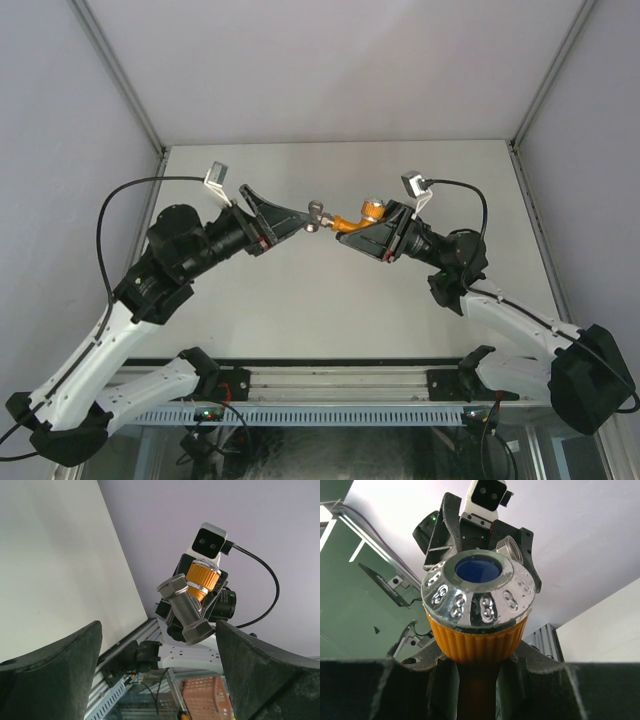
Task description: Install the water faucets
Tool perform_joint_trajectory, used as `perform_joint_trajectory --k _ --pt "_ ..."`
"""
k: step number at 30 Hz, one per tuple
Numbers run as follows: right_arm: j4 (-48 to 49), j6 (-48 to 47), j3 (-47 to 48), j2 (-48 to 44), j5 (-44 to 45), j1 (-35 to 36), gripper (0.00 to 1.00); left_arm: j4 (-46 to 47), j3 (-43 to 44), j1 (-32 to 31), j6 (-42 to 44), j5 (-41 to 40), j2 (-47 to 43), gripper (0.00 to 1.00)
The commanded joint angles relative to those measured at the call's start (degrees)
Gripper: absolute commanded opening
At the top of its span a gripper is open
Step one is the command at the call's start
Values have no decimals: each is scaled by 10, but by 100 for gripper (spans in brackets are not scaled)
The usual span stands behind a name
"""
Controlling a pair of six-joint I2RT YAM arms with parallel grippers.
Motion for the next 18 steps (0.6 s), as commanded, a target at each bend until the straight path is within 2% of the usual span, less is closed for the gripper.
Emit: perform_joint_trajectory --k 1,10,18 --pt "-10 -54 5 -35 -1 -2 0 46 24 5 -57 44 8 96" --pt "-42 -84 10 -47 -20 -1 0 82 23 6 -74 70 32 92" --pt "-86 -122 19 -56 -26 0 0 99 34 6 -72 131 71 73"
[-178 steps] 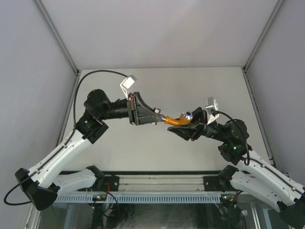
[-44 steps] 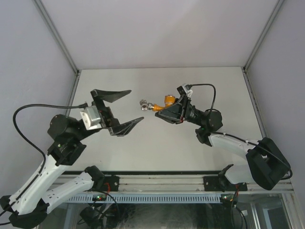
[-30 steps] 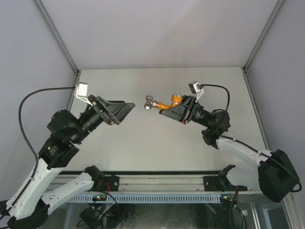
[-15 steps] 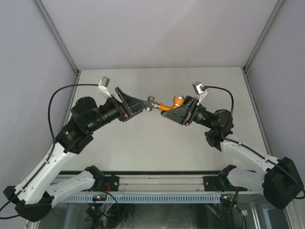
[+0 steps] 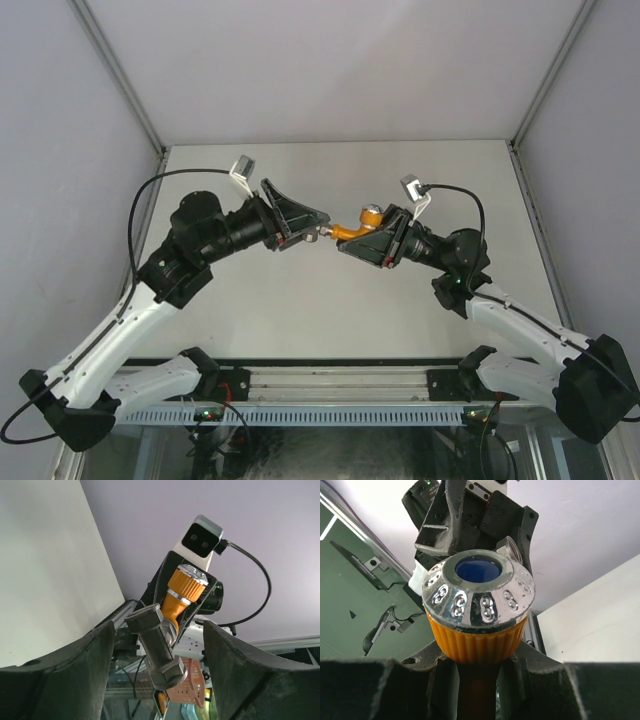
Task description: Install the water faucets
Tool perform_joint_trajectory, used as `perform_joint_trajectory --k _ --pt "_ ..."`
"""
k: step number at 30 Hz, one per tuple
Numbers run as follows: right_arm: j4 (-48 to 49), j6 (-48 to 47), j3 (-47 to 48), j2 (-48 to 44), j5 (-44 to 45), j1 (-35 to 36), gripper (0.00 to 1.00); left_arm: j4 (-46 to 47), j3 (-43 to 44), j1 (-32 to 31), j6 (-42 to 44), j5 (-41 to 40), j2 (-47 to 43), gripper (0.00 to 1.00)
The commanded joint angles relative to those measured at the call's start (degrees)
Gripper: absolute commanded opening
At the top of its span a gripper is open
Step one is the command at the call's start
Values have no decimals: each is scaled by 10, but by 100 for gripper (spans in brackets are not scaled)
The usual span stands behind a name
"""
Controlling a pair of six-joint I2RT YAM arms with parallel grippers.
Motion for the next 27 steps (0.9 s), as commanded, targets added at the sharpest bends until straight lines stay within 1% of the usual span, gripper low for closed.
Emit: perform_joint_trajectory --k 1,5,9,13,17,19,23,27 --pt "-11 -43 21 -23 -2 0 0 33 34 2 -2 48 12 70" --pt "-35 -58 26 -30 -1 1 0 35 33 2 2 52 17 55" --pt "-43 -55 27 -32 8 1 0 37 36 1 7 60 23 45" --pt "-33 -31 26 -25 12 1 0 43 34 -2 13 61 26 36" --pt "-21 7 26 -17 14 1 0 70 28 -10 32 66 27 24" --pt "-23 33 25 -13 21 0 0 91 25 -18 55 73 28 16" --pt "-17 86 25 -2 28 0 0 141 8 -28 99 91 26 7" --pt "-7 159 25 14 27 -3 0 176 -7 -39 172 98 20 7"
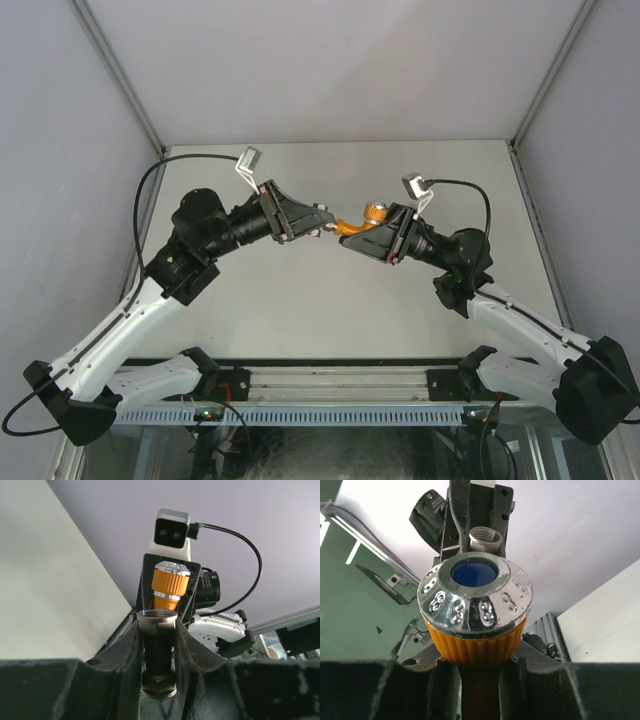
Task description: Install the water faucets
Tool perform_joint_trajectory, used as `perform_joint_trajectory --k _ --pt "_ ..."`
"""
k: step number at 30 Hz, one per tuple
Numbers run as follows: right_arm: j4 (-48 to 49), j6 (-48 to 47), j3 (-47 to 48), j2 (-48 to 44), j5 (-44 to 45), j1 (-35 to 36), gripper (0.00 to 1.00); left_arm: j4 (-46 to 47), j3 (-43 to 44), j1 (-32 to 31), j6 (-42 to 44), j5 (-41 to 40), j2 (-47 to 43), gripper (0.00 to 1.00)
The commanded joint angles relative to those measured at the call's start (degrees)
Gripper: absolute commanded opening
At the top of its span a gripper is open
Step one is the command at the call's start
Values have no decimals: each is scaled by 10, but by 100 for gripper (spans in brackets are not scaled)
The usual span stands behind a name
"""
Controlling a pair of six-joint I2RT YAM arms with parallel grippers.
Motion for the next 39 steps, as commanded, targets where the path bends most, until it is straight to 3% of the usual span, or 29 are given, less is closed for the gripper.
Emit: perform_joint_trajectory --k 1,8,12,14,19,23,30,35,39 --pt "7 121 24 27 14 -2 0 105 -10 -29 123 58 -12 6" --pt "228 343 -2 102 14 -2 0 210 -66 -34 267 77 -41 4" --pt "247 374 -2 113 16 -2 0 220 -76 -34 320 90 -45 6" --pt "232 367 -2 109 15 -2 0 250 -81 -34 331 135 -44 10" --pt "229 371 -2 106 13 -2 0 271 -91 -35 348 161 -51 29" --pt "219 363 -2 104 10 -2 0 253 -89 -35 360 151 -61 50" --pt "200 349 -2 96 10 -2 0 213 -79 -35 378 149 -70 62" --pt "201 350 -3 96 6 -2 0 170 -67 -34 413 160 -72 48" --pt "202 356 -2 94 4 -2 0 137 -55 -34 464 186 -73 25"
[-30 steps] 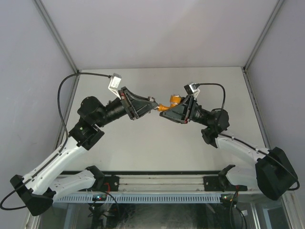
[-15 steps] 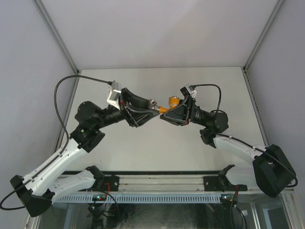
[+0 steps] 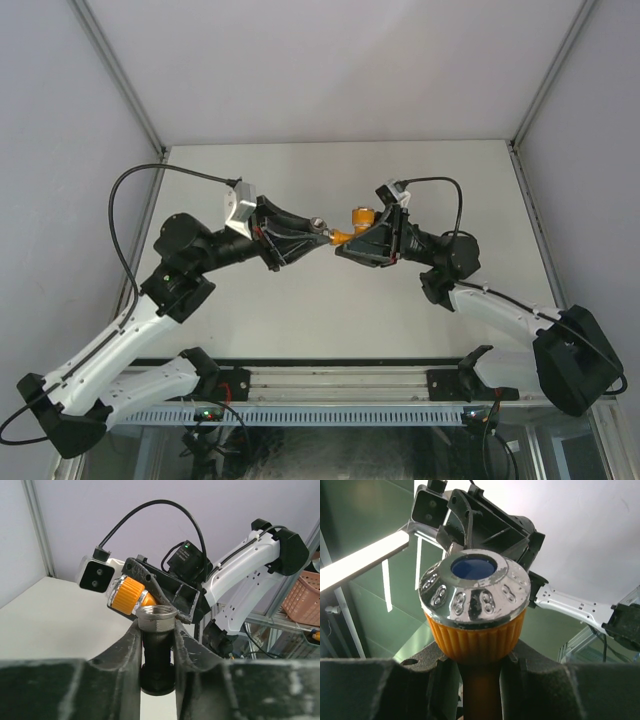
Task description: Install the water faucets
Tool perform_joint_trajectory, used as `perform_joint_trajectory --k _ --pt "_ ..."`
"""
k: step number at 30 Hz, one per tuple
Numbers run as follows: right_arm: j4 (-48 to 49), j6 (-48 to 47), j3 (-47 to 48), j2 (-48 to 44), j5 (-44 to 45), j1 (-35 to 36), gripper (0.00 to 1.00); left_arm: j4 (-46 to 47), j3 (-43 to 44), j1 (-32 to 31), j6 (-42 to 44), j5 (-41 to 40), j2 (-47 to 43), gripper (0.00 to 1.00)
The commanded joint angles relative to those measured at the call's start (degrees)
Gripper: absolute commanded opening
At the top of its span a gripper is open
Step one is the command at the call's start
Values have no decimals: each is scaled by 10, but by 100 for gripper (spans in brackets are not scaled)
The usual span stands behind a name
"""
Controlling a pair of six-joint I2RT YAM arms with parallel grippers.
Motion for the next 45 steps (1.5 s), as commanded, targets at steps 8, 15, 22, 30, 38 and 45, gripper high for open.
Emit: perform_joint_trajectory --k 8,15,22,30,38,45 --pt "-20 63 4 -11 46 -4 0 -115 46 -11 230 138 -2 0" --pt "-62 98 5 -12 32 -4 0 -206 52 -11 454 170 1 0" --pt "-151 -29 5 -55 55 -5 5 44 -71 -11 290 102 -53 0" --pt "-178 -92 22 -76 39 -9 36 286 -184 -11 115 55 -81 0" --pt "-289 -191 35 -124 63 -9 61 429 -238 -11 32 13 -67 0" --pt "-428 -316 53 -185 118 -9 86 484 -258 -11 -9 -26 -59 0"
